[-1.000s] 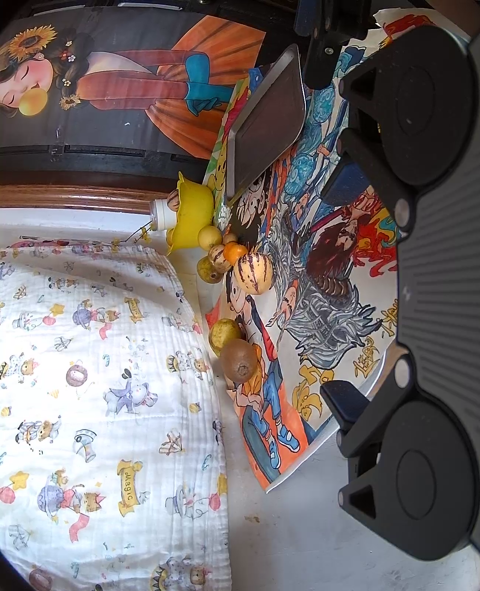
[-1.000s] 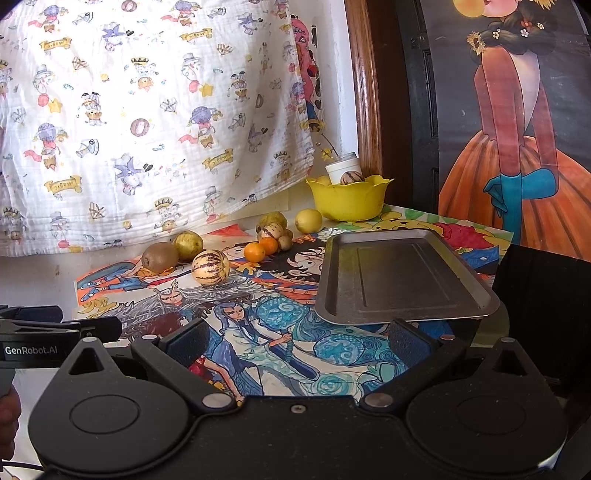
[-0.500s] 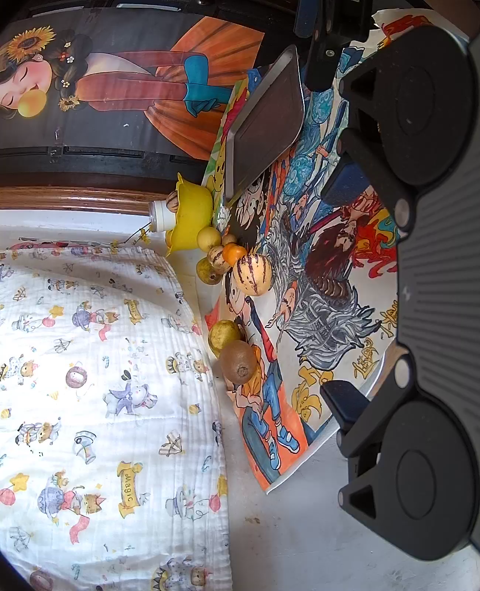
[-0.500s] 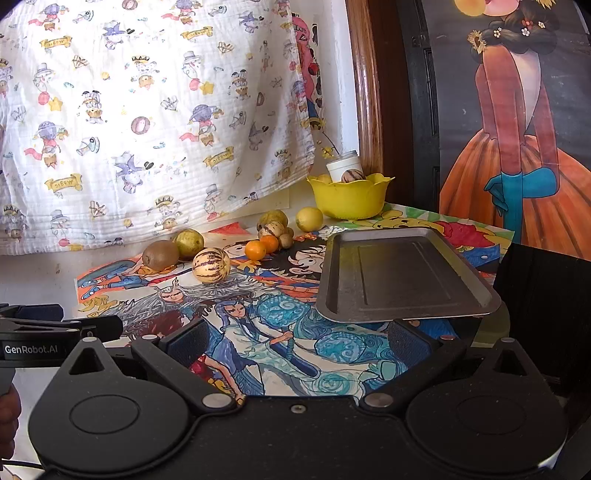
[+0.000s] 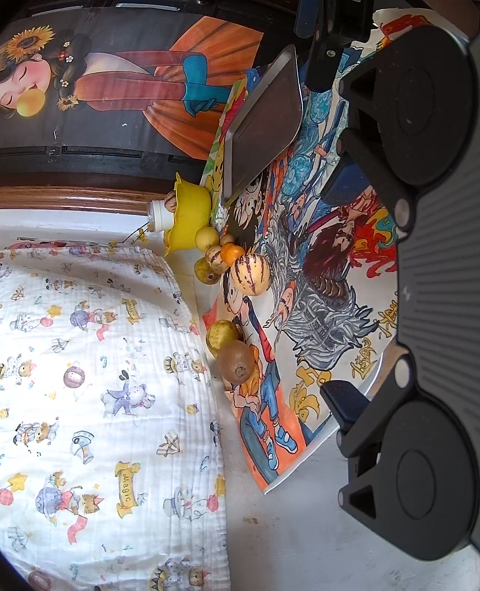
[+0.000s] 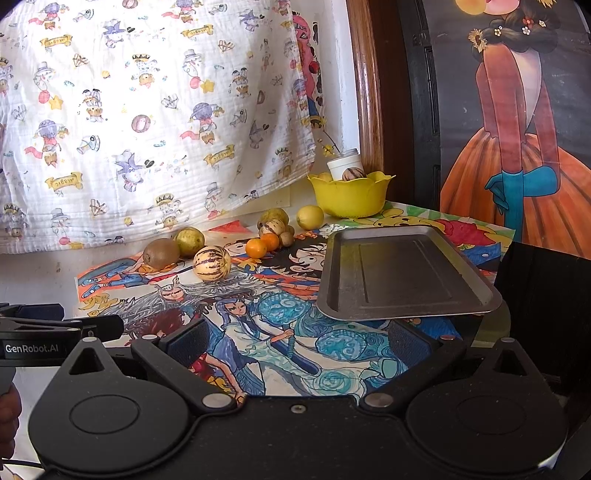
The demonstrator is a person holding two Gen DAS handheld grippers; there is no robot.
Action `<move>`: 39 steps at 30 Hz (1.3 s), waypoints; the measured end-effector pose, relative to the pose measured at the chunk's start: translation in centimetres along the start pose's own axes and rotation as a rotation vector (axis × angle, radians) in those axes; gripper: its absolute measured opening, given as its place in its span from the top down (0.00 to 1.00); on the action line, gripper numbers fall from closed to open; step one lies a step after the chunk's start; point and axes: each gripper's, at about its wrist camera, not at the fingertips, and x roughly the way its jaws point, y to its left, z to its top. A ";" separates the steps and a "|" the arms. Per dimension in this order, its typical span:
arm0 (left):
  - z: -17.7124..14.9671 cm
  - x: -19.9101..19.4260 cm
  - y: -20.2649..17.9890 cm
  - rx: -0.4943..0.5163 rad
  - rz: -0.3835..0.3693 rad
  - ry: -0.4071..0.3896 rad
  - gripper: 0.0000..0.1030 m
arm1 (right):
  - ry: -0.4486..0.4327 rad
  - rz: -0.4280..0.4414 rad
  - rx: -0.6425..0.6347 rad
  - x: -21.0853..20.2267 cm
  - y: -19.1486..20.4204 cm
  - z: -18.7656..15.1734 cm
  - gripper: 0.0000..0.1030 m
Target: Organize fruits
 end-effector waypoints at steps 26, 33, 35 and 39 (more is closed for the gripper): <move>2.1 1.3 0.4 0.032 -0.009 0.019 0.00 | 0.070 0.215 0.055 0.7 -2.3 3.6 0.00; 4.8 2.7 1.7 0.073 -0.052 0.017 0.00 | 0.101 0.268 0.045 2.4 -4.3 8.4 0.00; 5.7 3.3 2.5 0.057 -0.089 0.029 0.00 | 0.115 0.276 0.026 3.2 -4.5 9.8 0.00; 7.4 4.5 3.8 0.032 -0.135 0.034 0.00 | 0.169 0.306 -0.016 5.0 -4.1 12.6 0.00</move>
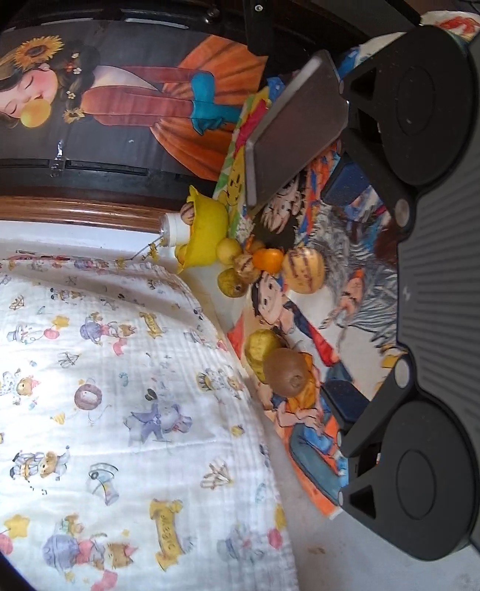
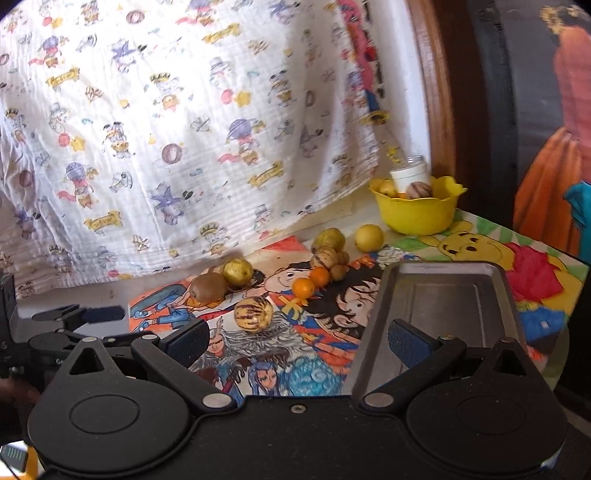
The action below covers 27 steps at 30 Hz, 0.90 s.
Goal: Organize fruits
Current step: 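Move the right gripper to a small tangerine while the left approaches a striped melon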
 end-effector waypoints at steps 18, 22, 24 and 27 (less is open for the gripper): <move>3.8 7.3 -1.2 0.095 -0.063 0.050 0.00 | 0.270 0.069 0.173 14.2 -1.6 10.9 0.01; 3.1 9.6 -1.3 0.060 -0.052 0.087 0.02 | 0.307 0.085 0.230 18.1 -2.8 9.6 0.06; 2.8 10.7 -1.5 0.046 -0.038 0.100 0.03 | 0.321 0.092 0.246 19.7 -3.2 8.9 0.08; 2.4 12.2 -1.7 0.032 -0.015 0.131 0.06 | 0.349 0.099 0.277 22.1 -3.7 7.8 0.14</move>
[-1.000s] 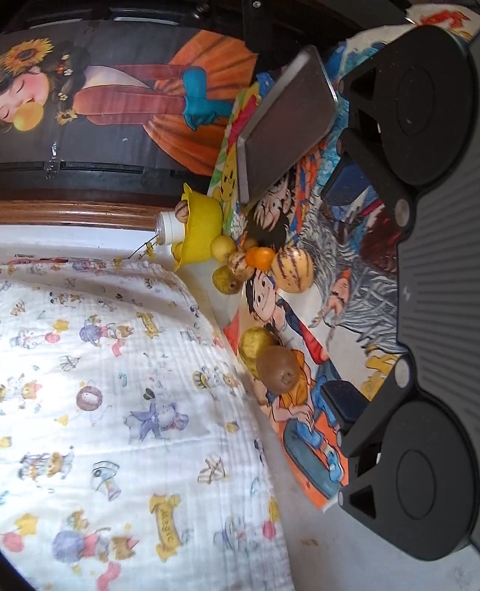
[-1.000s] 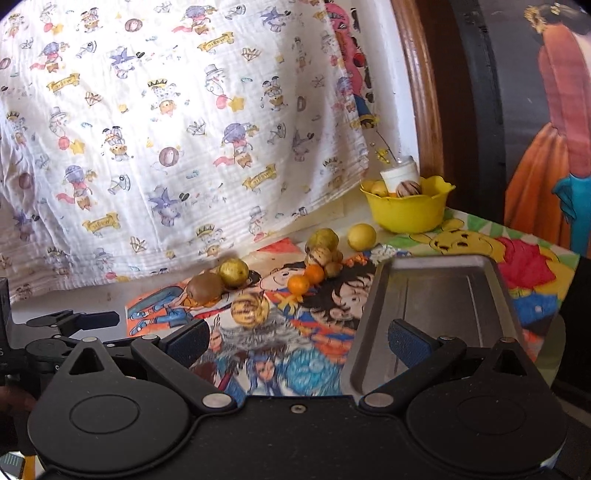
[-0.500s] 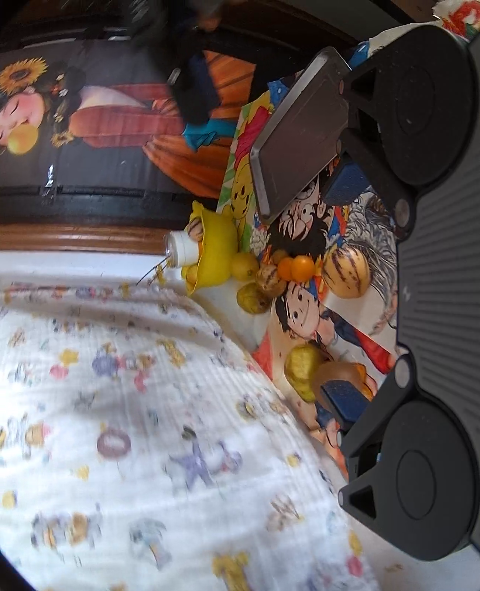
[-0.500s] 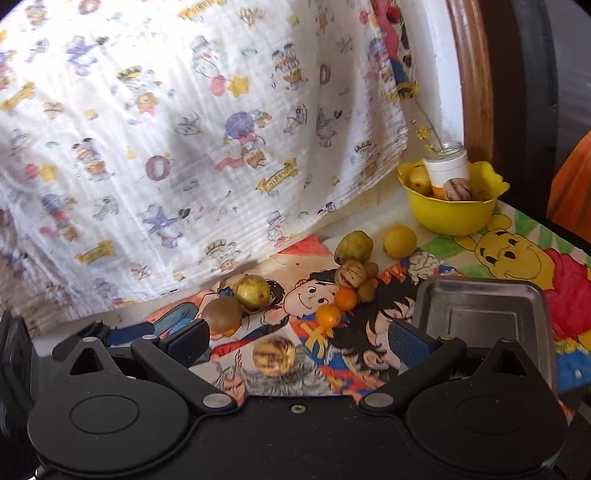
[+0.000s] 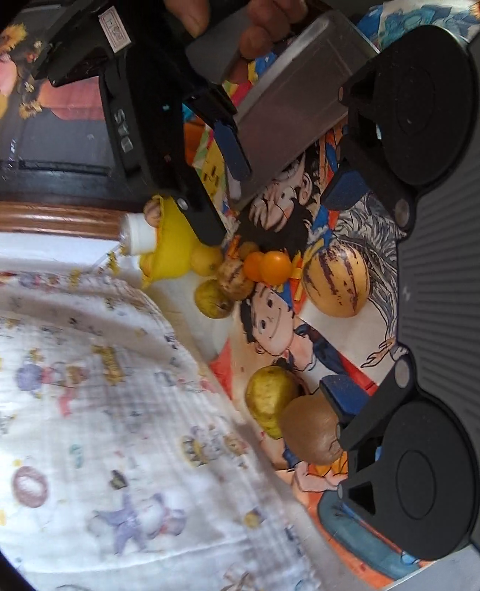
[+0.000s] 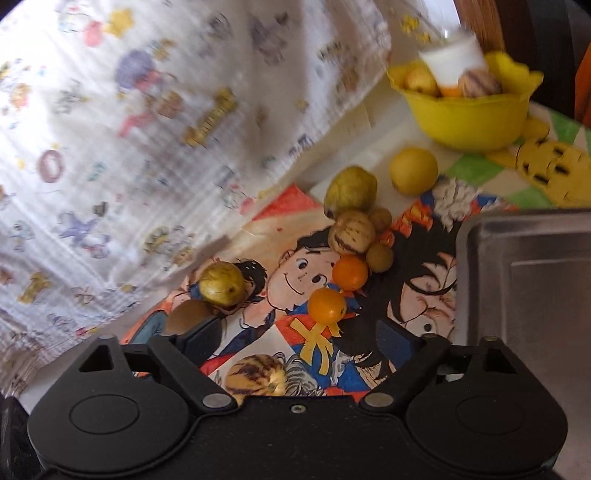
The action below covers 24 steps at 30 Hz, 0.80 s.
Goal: Organize fruits
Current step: 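Move the right gripper to a small tangerine while the left approaches a striped melon, then close the right gripper on the tangerine while the left grips the striped melon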
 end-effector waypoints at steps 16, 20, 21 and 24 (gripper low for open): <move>-0.1 4.2 0.7 -0.132 -0.019 0.088 0.38 | 0.040 -0.019 0.088 7.1 -2.4 1.0 0.45; -0.2 4.4 0.8 -0.160 -0.035 0.085 0.44 | 0.043 -0.033 0.080 7.7 -2.3 0.9 0.53; -0.2 4.4 0.8 -0.164 -0.035 0.084 0.45 | 0.039 -0.037 0.075 7.8 -2.3 0.9 0.54; -0.2 4.4 0.9 -0.178 -0.037 0.082 0.45 | 0.034 -0.049 0.070 8.0 -2.2 1.0 0.60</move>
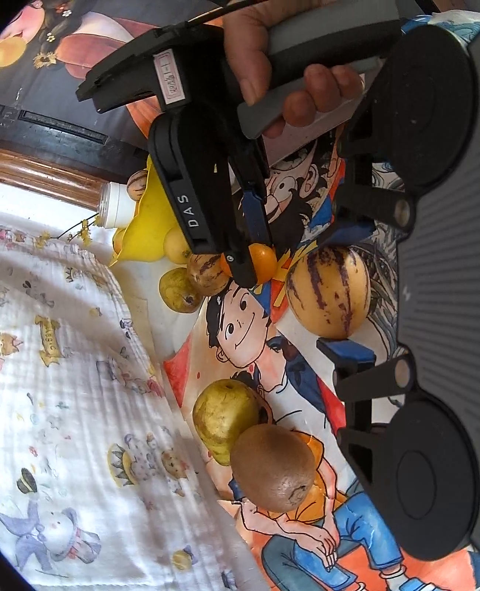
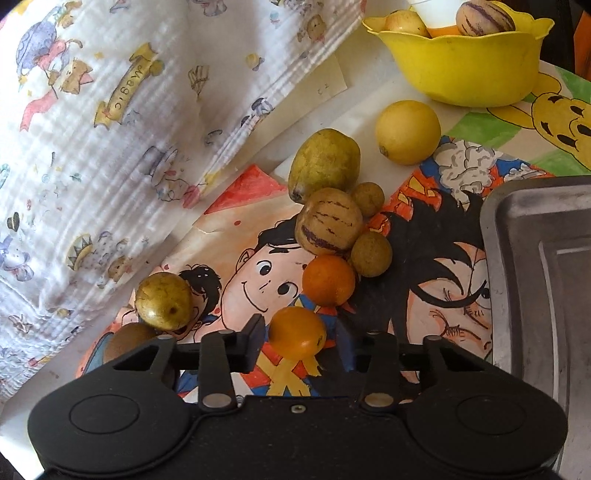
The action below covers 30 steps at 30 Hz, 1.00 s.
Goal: Organize fruits
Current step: 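Close the right gripper on the tangerine while the left grips the striped melon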
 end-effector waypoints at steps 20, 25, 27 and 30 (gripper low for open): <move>1.8 -2.4 -1.5 0.041 0.059 -0.038 0.46 | -0.045 0.102 0.052 -4.4 -3.1 -1.5 0.65; 3.2 -4.3 -2.7 0.057 0.056 -0.065 0.46 | -0.100 0.111 0.055 -8.3 -4.4 -1.7 0.65; 3.9 -5.3 -3.1 0.054 0.053 -0.072 0.46 | -0.123 0.109 0.056 -10.1 -4.9 -1.8 0.65; 5.3 -6.8 -4.1 0.066 0.049 -0.084 0.46 | -0.161 0.098 0.050 -13.0 -5.6 -2.0 0.65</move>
